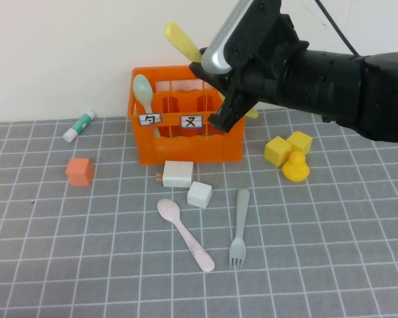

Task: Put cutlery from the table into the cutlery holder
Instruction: Place the knife on the box

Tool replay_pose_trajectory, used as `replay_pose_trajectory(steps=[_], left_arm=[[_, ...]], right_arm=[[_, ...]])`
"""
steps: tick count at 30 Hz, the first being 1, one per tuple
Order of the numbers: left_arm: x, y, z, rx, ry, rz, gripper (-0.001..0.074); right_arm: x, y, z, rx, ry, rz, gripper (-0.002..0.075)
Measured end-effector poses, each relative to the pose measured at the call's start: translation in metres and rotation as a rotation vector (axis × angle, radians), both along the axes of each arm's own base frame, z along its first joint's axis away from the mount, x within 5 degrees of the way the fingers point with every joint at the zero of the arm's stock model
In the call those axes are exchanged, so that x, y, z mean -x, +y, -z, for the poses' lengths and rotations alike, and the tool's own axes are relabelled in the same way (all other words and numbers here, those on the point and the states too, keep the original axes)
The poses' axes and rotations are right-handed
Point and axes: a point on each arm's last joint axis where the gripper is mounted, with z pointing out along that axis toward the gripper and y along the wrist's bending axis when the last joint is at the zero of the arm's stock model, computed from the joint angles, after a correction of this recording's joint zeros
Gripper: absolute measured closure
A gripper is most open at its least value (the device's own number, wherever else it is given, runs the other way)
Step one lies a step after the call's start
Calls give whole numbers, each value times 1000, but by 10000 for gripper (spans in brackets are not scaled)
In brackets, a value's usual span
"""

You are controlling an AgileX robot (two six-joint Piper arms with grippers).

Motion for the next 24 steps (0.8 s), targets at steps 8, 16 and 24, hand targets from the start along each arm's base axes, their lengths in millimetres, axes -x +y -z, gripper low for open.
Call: replay_pose_trajectory(steps=[8,16,24], left_arm=[[0,0,0,0,0,0,736],[0,0,0,4,0,-1,736],[0,0,0,2,0,-1,736]], right_arm=[[0,0,1,-18,23,9,572],[1,2,0,-59,60,-1,572],[6,6,-1,-111,116,-59,572]])
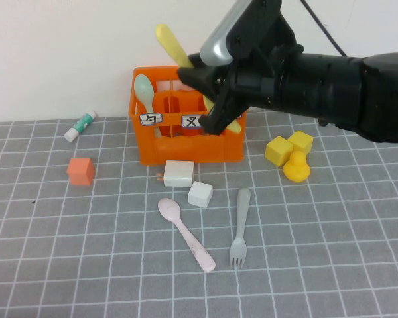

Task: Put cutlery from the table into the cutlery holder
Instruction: Place the knife on the box

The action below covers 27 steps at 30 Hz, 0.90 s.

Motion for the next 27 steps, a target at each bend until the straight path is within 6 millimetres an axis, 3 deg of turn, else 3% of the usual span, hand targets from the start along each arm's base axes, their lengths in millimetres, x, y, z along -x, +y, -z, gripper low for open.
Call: replay_pose_trajectory(steps=[7,12,14,19,24,27], left_arm=[[0,0,0,0,0,0,736],[0,0,0,0,0,0,736],[0,0,0,0,0,0,736],[0,0,0,0,0,0,736],[0,0,0,0,0,0,736],[0,0,0,-2,0,1,736]], right_arm=[[7,-2,16,103,178,-27,572],[-6,-16,22,-19,398,294,572],[-12,-21,18,-107,411,395,572],[-26,-20,6,-348,284,446,572],[-31,-3,2,-507,-8,233,572],[-32,4,7,-556,-91,150,572]])
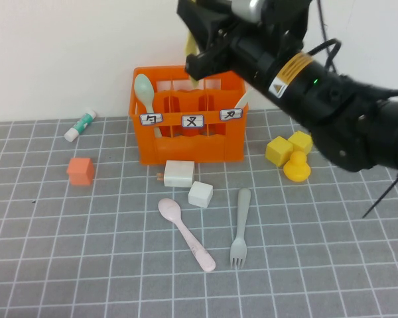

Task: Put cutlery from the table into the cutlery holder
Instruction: Place the knife on the box

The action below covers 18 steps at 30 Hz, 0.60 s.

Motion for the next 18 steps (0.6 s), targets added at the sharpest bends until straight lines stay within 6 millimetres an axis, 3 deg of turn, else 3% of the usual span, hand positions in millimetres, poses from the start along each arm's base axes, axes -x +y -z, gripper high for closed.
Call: replay_pose_trajectory(steps=[5,10,18], left_arm=[[0,0,0,0,0,0,736],[0,0,0,0,0,0,736],[0,0,0,0,0,0,736]], right_arm=[[-14,-2,21,-46,50,87,572],[-34,-20,39,-85,122,189,572],[-55,-41,48,-96,129,256,572]])
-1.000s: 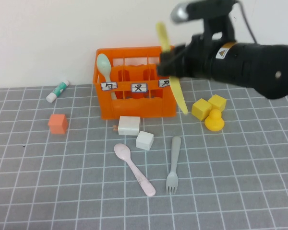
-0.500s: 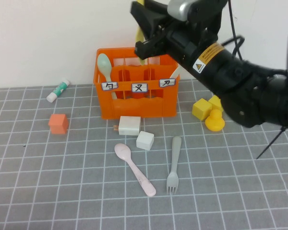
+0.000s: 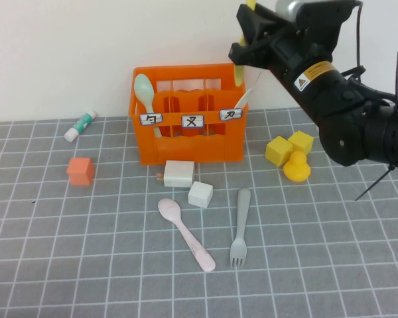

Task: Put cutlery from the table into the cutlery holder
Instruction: Place the knife on the box

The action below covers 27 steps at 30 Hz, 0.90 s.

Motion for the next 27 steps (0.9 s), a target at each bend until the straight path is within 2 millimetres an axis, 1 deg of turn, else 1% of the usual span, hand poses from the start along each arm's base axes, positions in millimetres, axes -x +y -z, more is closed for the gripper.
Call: replay_pose_trajectory(steps=[6,18,23,27], left_arm=[[0,0,0,0,0,0,736],[0,0,0,0,2,0,736],[0,0,0,4,2,-1,736],[0,0,0,4,2,-1,736]], right_arm=[[-11,-2,6,-8,-16,14,572],[-35,11,38,1,3,14,572],[-39,14,47,14,7,-2,565],[-38,17,50,39,2,-27,533]])
